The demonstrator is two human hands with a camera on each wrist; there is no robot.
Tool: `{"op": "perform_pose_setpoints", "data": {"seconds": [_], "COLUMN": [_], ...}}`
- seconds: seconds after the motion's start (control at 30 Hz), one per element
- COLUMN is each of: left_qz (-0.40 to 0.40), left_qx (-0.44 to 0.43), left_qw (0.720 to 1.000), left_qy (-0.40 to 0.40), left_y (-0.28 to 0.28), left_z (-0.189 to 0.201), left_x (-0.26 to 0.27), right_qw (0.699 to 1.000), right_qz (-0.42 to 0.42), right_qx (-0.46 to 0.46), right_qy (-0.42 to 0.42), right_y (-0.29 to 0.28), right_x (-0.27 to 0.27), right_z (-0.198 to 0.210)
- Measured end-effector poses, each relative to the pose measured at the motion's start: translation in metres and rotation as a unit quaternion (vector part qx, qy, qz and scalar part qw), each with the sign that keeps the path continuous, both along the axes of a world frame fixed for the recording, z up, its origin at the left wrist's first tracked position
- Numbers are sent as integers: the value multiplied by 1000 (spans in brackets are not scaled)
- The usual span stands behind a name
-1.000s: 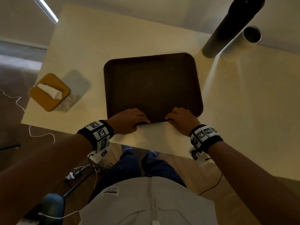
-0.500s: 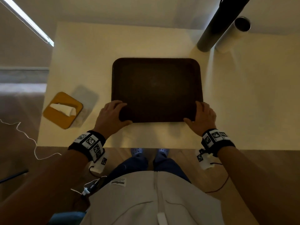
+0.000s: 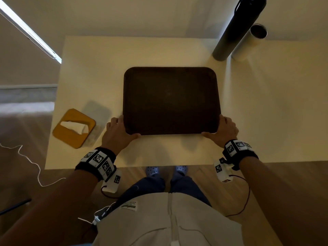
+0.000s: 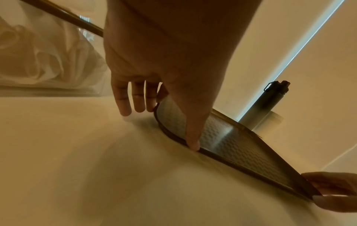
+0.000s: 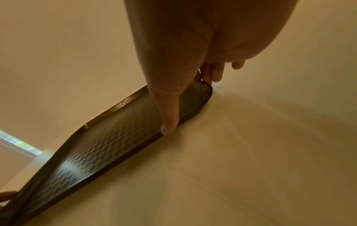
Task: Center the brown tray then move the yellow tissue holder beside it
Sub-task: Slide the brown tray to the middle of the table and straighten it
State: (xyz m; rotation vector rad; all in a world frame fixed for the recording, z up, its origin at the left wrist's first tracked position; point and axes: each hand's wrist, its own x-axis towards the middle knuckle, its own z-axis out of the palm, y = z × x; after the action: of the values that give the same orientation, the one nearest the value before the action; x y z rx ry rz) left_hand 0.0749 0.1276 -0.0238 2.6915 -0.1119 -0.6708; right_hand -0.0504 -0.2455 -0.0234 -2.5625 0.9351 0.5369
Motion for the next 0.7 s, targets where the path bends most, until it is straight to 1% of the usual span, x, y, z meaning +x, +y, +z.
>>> {"op": "perform_pose_setpoints", "data": {"seconds": [0.2, 0.43, 0.7], "left_qz": [-7, 8, 33], "left_qx": [32, 55, 46], "left_qw": [999, 997, 997], "left_qy": [19, 45, 51], "left_y": [-3, -16, -24], "left_z": [5, 8, 14], "left_x": [33, 81, 120], "right_qw": [1000, 1000, 1000], "right_qz": [0, 3, 1], "right_qx": [-7, -1, 22], "right_qy": [-7, -4, -14], "right_y": [5, -3, -13], "right_x": [25, 69, 116], "right_z": [4, 3, -1]}}
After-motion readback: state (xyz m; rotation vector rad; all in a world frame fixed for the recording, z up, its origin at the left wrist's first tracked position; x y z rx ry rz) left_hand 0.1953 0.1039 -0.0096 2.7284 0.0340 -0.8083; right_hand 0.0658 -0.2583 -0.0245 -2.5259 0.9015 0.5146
